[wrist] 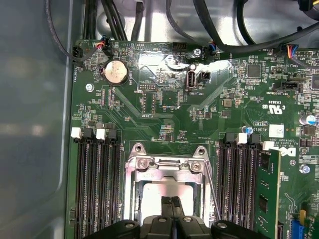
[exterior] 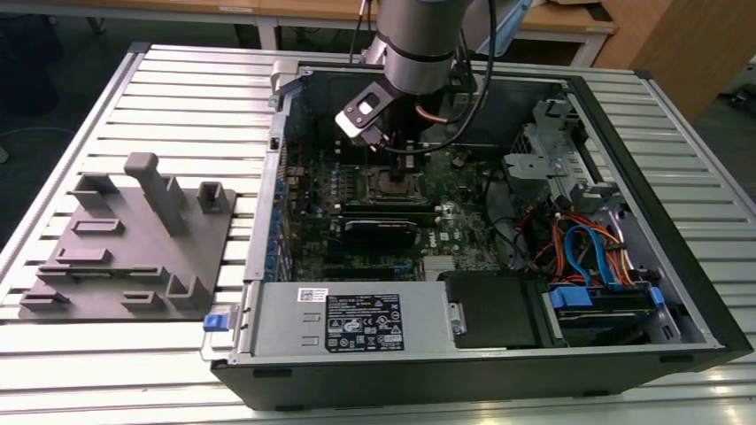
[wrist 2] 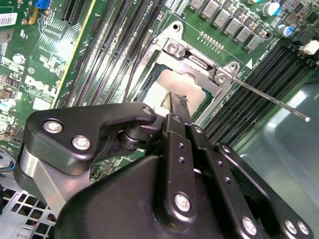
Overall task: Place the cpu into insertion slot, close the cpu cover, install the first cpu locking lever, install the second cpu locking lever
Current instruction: 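Install the first cpu locking lever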
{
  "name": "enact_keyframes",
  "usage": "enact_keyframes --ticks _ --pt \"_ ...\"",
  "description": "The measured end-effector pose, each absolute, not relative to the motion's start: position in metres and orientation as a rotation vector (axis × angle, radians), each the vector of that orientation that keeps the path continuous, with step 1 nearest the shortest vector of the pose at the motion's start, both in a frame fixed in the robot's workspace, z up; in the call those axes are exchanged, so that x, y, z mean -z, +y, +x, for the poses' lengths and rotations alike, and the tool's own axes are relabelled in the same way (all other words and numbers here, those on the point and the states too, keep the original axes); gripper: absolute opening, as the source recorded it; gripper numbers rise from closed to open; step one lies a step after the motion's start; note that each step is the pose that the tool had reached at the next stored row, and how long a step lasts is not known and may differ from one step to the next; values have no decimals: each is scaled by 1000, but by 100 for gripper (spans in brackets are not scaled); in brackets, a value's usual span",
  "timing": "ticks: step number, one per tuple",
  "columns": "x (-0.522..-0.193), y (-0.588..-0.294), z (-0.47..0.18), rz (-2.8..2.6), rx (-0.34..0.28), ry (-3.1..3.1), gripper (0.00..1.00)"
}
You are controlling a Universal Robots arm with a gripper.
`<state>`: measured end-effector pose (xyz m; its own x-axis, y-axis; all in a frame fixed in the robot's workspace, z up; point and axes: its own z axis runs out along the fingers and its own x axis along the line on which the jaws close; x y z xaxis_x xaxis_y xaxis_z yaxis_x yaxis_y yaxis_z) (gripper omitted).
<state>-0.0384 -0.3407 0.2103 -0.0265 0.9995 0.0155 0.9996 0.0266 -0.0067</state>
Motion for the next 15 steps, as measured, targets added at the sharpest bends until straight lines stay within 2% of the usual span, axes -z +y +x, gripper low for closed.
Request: enact_keyframes --ticks 15 --pt "-214 -341 -38 -2181 10 -2239 10"
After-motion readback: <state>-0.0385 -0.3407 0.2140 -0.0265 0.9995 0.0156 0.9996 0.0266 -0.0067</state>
